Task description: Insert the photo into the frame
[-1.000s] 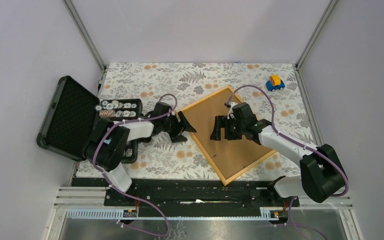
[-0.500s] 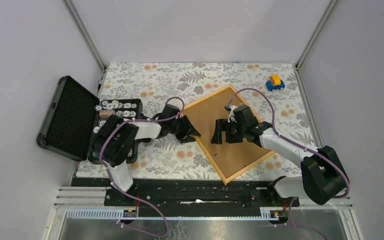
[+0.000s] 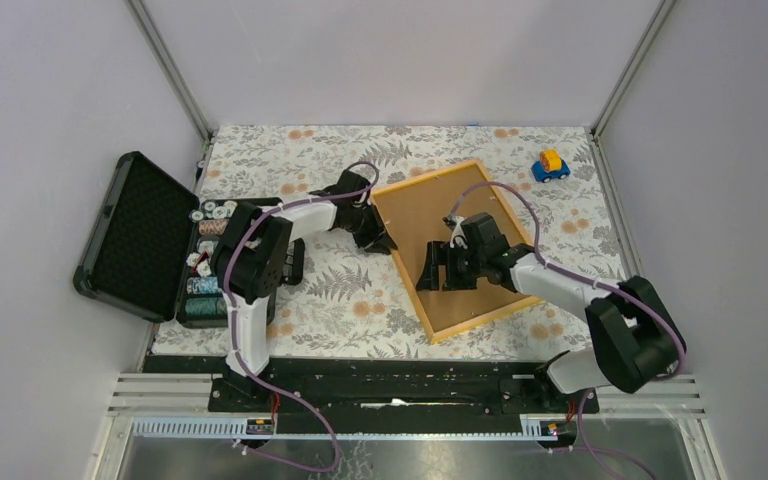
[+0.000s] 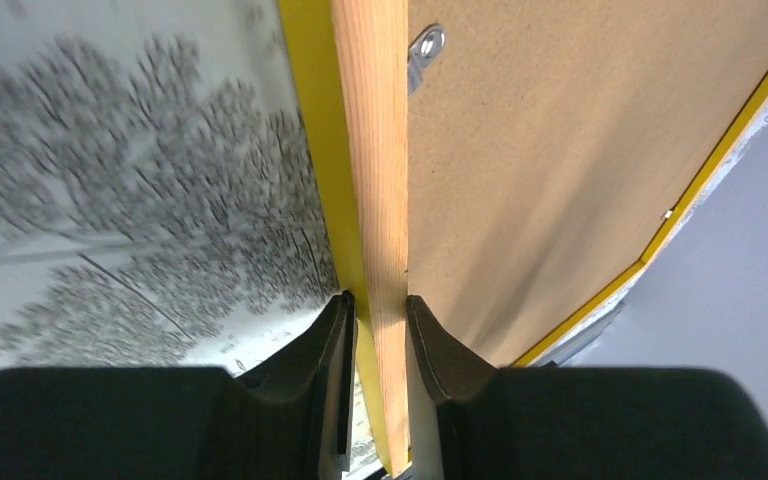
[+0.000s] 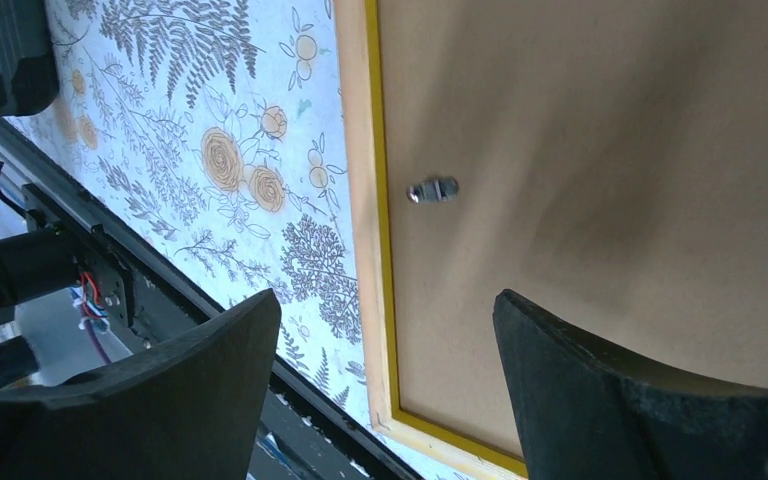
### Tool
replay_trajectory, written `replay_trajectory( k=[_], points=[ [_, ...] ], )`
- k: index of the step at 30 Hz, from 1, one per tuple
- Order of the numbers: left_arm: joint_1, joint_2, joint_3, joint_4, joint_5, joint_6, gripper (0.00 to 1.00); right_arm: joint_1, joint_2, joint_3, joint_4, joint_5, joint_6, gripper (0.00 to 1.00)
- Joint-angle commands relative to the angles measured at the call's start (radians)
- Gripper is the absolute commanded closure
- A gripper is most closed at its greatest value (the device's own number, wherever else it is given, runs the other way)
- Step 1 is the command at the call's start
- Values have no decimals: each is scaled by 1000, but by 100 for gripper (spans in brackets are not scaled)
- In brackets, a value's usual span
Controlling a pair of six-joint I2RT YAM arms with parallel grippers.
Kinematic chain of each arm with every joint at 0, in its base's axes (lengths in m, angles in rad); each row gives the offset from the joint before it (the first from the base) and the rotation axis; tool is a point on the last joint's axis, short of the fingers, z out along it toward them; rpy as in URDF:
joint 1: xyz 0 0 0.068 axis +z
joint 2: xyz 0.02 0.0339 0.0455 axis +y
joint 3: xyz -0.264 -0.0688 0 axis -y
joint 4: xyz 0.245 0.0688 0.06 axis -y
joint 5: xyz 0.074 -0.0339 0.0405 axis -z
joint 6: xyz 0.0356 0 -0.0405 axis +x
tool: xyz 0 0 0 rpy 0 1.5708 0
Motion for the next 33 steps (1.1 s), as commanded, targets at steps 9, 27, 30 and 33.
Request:
replay_trajectory(
  k=[9, 27, 30, 33],
  points=[
    [72, 115, 72, -156, -101, 212, 100, 36, 293, 230, 71, -81, 20, 16],
    [116, 125, -7, -42, 19, 130, 100, 97, 353, 172, 71, -92, 45, 16],
    [119, 119, -8, -44, 10, 130, 100, 106, 316, 135, 76, -84, 55, 16],
    [118, 116, -11, -45, 6, 131, 100, 107, 281, 105, 74, -59, 57, 16]
  ],
)
